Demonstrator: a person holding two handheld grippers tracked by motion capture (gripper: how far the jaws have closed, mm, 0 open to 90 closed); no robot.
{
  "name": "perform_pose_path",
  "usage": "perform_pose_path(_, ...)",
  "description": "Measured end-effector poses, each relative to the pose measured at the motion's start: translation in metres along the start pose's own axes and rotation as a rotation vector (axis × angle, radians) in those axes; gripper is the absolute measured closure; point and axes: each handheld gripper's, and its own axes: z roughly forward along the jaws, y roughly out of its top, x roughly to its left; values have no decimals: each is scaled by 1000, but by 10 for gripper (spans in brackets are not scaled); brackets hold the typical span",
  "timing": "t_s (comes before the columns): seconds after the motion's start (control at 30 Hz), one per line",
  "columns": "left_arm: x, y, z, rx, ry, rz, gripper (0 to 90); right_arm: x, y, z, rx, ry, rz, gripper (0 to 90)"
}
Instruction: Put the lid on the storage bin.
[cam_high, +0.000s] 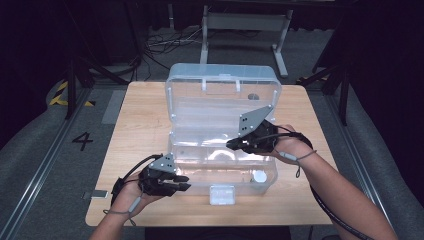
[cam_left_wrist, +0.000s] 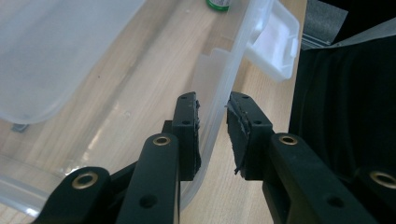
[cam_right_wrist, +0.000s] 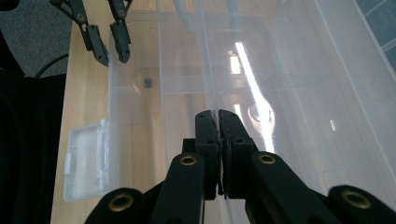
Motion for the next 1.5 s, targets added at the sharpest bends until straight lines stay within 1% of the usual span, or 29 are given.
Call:
perform_pose_path(0.13,-1,9,-20,-62,3,6,767,0,-1,0,-7,3,0,876)
perform_pose_path(0.2,-1,12,-27,-79,12,4,783,1,-1,0,-7,4,3,877)
perform_pose_path(0.23,-1,12,-27,-79,12,4,792,1,-1,0,-9,4,3,877)
perform_pose_path(0.27,1,15,-35,-100,20,-11,802,2,-1,1,-9,4,6,876)
perform_pose_path(0.3,1,15,-35,-100,20,-11,805,2,-1,1,-10,4,6,876)
perform_pose_path(0.4,4,19,-45,-128,24,-39,806,2,-2,1,-11,6,6,876)
perform_pose_path(0.47,4,21,-49,-140,29,-41,819,3,-2,1,-15,5,9,876)
perform_pose_path(0.5,5,22,-52,-145,38,-39,833,3,-3,1,-17,7,8,876)
perform_pose_path(0.57,5,24,-56,-167,42,-47,872,3,-4,1,-22,7,10,875)
perform_pose_path(0.63,5,25,-59,-197,63,-46,894,4,-4,1,-22,5,14,875)
perform_pose_path(0.67,6,26,-60,-212,63,-49,895,5,-5,1,-23,5,13,875)
perform_pose_path(0.73,6,28,-62,-222,74,-51,895,6,-5,1,-24,4,11,876)
perform_pose_path(0.77,6,30,-63,-235,74,-52,896,7,-5,1,-25,6,13,876)
perform_pose_path(0.83,6,31,-65,-242,76,-53,896,7,-6,1,-29,8,12,875)
perform_pose_path(0.87,7,32,-66,-254,83,-54,896,7,-6,1,-29,8,12,875)
perform_pose_path(0.97,9,34,-69,-278,85,-76,895,9,-7,2,-29,10,17,874)
perform_pose_path(1.0,10,34,-69,-284,80,-85,895,10,-7,2,-28,9,16,873)
perform_pose_path(1.03,11,35,-70,-294,87,-93,895,11,-7,2,-28,6,13,873)
perform_pose_path(1.13,14,38,-73,-303,101,-105,895,13,-8,2,-28,2,6,871)
perform_pose_path(1.2,17,41,-74,-318,110,-118,896,15,-8,3,-29,2,11,870)
perform_pose_path(1.23,18,42,-75,-323,122,-118,895,15,-9,3,-29,4,11,870)
perform_pose_path(1.33,21,44,-76,-335,130,-125,895,17,-9,3,-23,3,5,868)
perform_pose_path(1.37,24,46,-76,-343,150,-127,895,18,-9,4,-22,3,3,868)
perform_pose_path(1.43,25,47,-75,-343,158,-133,895,20,-9,5,-21,4,-2,868)
perform_pose_path(1.47,27,49,-74,-341,175,-146,896,20,-9,5,-19,4,-3,867)
perform_pose_path(1.5,28,49,-74,-344,180,-148,895,21,-9,5,-18,5,-7,865)
